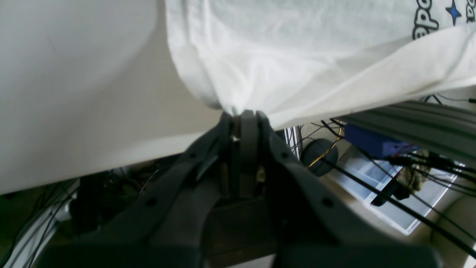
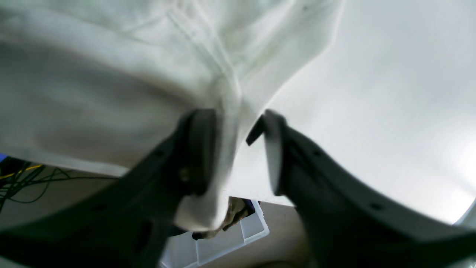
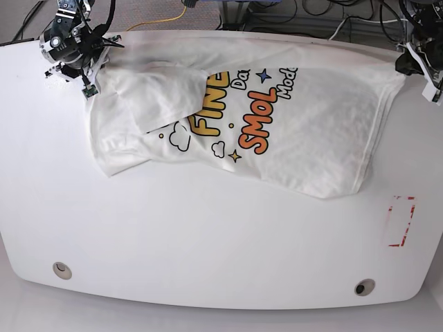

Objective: Layout the t-shirt on the table in an organized manner, then fold the t-shirt properly
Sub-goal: 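Lay the shirt flat and open both grippers to release the hem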

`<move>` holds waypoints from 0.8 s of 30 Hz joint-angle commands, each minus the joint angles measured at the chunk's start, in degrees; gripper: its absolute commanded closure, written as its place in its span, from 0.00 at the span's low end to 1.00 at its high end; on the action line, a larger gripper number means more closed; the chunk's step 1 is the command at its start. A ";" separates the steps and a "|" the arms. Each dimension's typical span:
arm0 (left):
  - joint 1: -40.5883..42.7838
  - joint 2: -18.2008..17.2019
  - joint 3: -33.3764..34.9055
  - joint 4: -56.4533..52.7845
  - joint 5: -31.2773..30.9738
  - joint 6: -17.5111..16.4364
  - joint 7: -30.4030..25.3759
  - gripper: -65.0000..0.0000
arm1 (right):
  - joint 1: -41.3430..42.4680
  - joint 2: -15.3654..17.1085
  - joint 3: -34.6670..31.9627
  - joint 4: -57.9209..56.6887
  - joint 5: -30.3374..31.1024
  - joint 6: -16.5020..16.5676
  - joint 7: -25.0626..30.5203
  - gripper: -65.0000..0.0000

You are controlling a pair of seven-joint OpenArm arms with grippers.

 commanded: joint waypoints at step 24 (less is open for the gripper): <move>3.07 -3.48 -0.01 0.76 2.77 0.11 -0.48 0.28 | 0.13 -0.79 0.45 2.09 -0.03 -0.10 0.42 0.05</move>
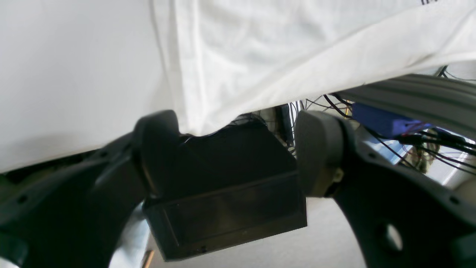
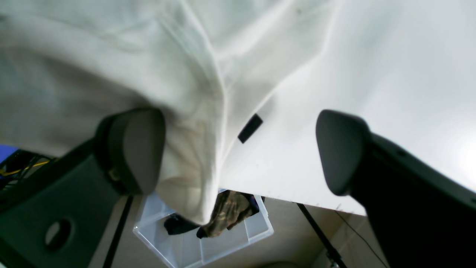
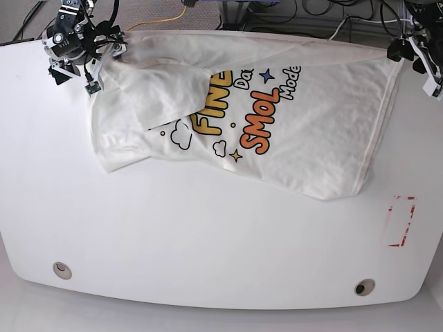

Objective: Layout the t-shirt on the table in an organized manner, then fold the t-shirt properly
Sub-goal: 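Lay the shirt flat and open both grippers to release the hem, then move both grippers down to the shirt's side edges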

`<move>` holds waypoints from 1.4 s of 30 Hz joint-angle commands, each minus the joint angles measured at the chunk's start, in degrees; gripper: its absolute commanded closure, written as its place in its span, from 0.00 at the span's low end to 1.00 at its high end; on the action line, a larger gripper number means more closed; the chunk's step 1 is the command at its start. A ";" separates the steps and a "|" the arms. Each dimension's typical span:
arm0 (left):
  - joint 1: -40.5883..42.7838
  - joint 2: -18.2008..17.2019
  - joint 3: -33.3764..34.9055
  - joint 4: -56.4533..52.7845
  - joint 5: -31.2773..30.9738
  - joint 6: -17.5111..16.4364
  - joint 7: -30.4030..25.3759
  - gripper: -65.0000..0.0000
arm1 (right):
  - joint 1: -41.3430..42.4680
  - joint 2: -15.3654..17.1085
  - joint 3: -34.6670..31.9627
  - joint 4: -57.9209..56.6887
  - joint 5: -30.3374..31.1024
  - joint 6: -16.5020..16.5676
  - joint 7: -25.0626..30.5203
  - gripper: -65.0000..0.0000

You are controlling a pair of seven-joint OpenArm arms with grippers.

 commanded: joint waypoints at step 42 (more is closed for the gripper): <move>-35.36 -0.04 6.15 0.59 6.08 0.16 1.81 0.28 | 10.46 6.37 2.47 1.20 0.30 -0.10 -1.12 0.05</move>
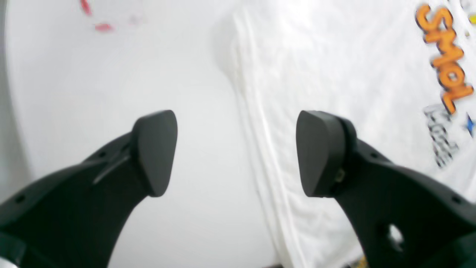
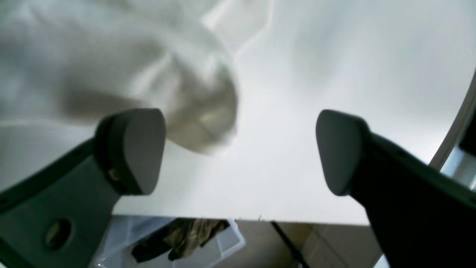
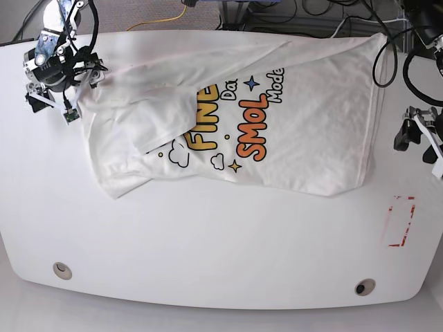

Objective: Layout the t-shirt on the table in an organized manner, then fold the t-shirt properly
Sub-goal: 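Move both grippers down to the shirt's side edges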

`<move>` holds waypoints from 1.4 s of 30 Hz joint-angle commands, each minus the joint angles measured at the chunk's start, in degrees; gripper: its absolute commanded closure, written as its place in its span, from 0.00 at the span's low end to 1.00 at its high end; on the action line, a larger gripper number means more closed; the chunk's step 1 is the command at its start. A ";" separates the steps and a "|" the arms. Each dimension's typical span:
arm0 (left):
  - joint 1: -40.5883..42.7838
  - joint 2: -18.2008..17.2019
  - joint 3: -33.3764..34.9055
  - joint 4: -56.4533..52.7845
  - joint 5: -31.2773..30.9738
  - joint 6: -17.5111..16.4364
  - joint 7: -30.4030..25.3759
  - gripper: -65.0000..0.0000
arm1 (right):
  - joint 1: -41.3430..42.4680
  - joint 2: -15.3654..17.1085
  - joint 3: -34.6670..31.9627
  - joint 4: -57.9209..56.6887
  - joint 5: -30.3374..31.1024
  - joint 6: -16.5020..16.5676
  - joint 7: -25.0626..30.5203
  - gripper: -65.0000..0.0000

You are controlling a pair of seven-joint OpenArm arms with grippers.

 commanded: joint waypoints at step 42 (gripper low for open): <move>-11.98 16.01 11.28 0.52 22.02 -0.06 -7.36 0.28 | 50.70 5.98 -3.67 -67.31 -0.23 -0.10 28.20 0.06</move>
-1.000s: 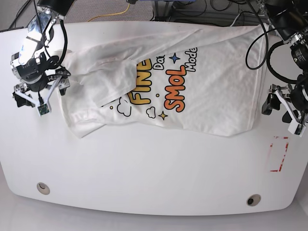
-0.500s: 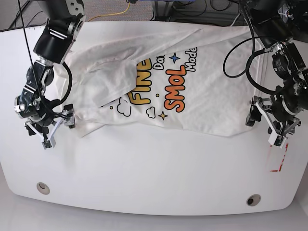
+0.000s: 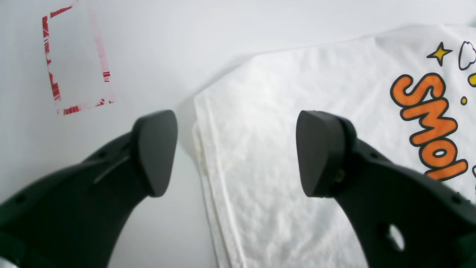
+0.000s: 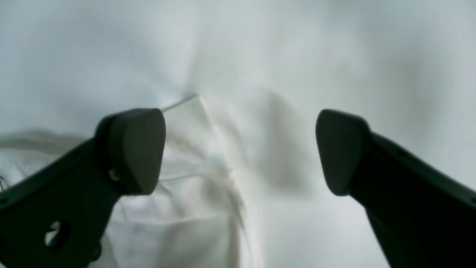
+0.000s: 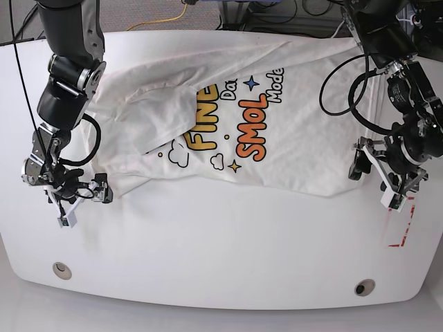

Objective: Layout the t-shirt on the table in an organized manner, then fold the t-shirt properly
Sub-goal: 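Move both grippers down to the shirt's side edges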

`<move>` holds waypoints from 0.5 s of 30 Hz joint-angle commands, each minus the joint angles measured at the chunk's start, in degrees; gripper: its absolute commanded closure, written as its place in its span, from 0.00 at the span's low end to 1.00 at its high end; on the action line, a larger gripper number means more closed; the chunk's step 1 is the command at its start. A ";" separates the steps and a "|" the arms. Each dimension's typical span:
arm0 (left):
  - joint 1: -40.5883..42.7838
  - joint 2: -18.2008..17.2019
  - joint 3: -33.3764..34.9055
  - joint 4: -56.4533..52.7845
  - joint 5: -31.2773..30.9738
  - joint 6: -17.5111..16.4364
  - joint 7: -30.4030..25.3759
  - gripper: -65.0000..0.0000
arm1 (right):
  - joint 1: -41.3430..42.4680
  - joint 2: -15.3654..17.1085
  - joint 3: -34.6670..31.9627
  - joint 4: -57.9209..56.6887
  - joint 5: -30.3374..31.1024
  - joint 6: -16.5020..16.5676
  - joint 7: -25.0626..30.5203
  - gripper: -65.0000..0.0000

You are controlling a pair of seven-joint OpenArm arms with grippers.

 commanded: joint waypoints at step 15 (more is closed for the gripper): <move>-0.86 -0.87 -0.32 0.89 -0.75 -0.11 -1.18 0.28 | -0.12 -0.74 -6.08 -3.15 1.10 0.10 3.62 0.06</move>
